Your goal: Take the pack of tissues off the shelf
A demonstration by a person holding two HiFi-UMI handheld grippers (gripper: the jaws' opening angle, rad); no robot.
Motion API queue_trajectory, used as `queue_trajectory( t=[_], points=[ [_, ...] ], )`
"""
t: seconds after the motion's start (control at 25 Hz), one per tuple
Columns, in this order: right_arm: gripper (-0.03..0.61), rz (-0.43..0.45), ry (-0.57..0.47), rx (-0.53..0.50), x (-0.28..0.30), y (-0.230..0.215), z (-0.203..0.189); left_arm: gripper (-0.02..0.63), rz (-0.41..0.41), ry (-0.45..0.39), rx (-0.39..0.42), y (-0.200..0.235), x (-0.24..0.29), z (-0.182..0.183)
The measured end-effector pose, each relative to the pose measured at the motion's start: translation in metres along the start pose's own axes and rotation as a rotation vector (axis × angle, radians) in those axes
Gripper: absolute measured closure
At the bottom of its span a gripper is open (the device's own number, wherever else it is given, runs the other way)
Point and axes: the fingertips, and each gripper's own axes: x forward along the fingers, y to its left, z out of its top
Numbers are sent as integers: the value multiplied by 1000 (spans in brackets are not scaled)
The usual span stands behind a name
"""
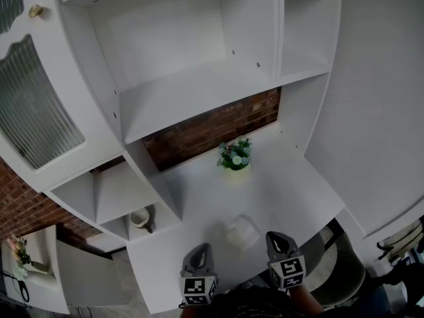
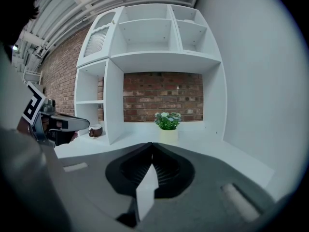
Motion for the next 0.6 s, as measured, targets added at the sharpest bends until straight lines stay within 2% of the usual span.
queue_trajectory(
  t=[0.24, 0.6],
  points=[
    [574, -34, -1, -4, -2, -6, -1, 603, 6, 8, 2, 1, -2, 1],
    [574, -25, 14, -27, 1, -3, -5, 603, 11, -18, 11, 2, -2, 5]
  ],
)
